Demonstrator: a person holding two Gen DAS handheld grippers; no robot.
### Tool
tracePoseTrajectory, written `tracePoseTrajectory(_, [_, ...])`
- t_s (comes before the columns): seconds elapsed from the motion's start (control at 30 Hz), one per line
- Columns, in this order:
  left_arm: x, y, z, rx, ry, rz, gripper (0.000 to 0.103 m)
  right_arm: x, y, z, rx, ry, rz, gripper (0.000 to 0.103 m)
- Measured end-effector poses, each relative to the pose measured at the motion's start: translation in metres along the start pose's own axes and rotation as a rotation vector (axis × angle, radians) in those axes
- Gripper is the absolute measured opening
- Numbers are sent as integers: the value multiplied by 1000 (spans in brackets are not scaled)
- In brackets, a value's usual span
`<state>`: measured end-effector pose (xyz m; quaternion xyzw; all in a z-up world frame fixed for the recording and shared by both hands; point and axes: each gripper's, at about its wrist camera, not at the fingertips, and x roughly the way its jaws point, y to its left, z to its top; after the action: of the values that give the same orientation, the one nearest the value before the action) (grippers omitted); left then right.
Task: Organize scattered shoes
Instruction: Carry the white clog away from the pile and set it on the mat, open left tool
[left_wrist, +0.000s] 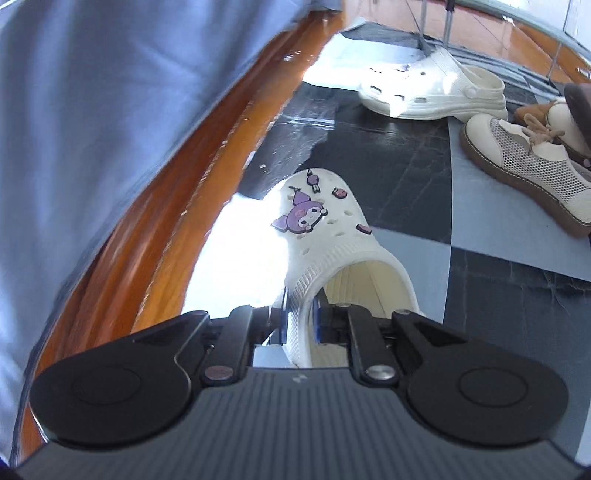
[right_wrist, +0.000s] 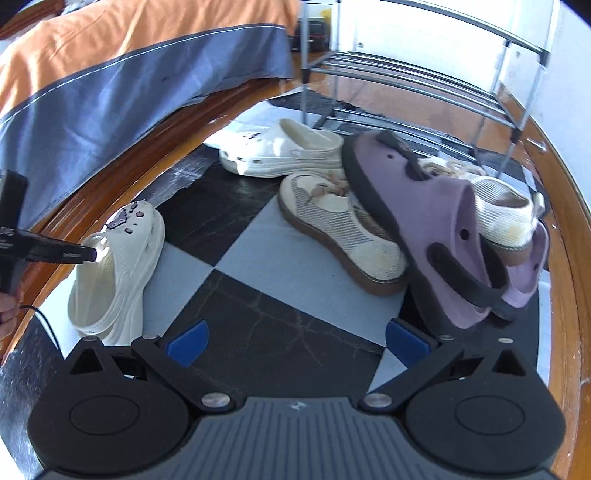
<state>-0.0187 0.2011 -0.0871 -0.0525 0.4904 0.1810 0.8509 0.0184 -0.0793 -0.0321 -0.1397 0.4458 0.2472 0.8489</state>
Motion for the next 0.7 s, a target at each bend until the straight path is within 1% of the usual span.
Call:
tracePoseTrajectory(0.07, [-19, 8, -17, -12, -3, -7, 14, 2, 14, 0, -38, 10, 23, 103])
tracePoseTrajectory(0.1, [-28, 11, -27, -16, 4, -27, 16, 4, 21, -1, -54, 14, 40, 103])
tracePoseTrajectory(0.17, [-27, 11, -35, 32, 30, -81, 19, 9, 34, -4, -85, 22, 74, 103])
tracePoseTrajectory(0.2, [-19, 16, -40, 29, 59, -124, 24, 11, 41, -5, -100, 26, 92, 103])
tracePoseTrajectory(0.23, [-13, 19, -44, 37, 79, -142, 28, 13, 48, -6, -116, 30, 109, 103])
tracePoseTrajectory(0.27, [-12, 20, -45, 64, 81, -119, 27, 16, 54, -7, -132, 35, 126, 103])
tracePoseTrajectory(0.33, [-20, 26, -44, 80, 73, -115, 31, 20, 68, -10, -163, 43, 161, 103])
tracePoseTrajectory(0.4, [-32, 34, -43, 44, 69, -141, 33, 24, 81, -12, -194, 51, 195, 103])
tracePoseTrajectory(0.43, [-38, 37, -43, 30, 67, -147, 37, 27, 88, -13, -209, 55, 213, 103])
tracePoseTrajectory(0.5, [-43, 40, -48, 18, 74, -120, 43, 36, 100, -12, -220, 75, 225, 103])
tracePoseTrajectory(0.57, [-47, 44, -53, -6, 92, -101, 44, 46, 111, -10, -228, 96, 234, 103])
tracePoseTrajectory(0.63, [-43, 57, -59, -114, 132, -184, 44, 56, 123, -8, -235, 117, 243, 103])
tracePoseTrajectory(0.7, [-41, 65, -66, -161, 135, -206, 44, 66, 134, -7, -243, 138, 252, 103])
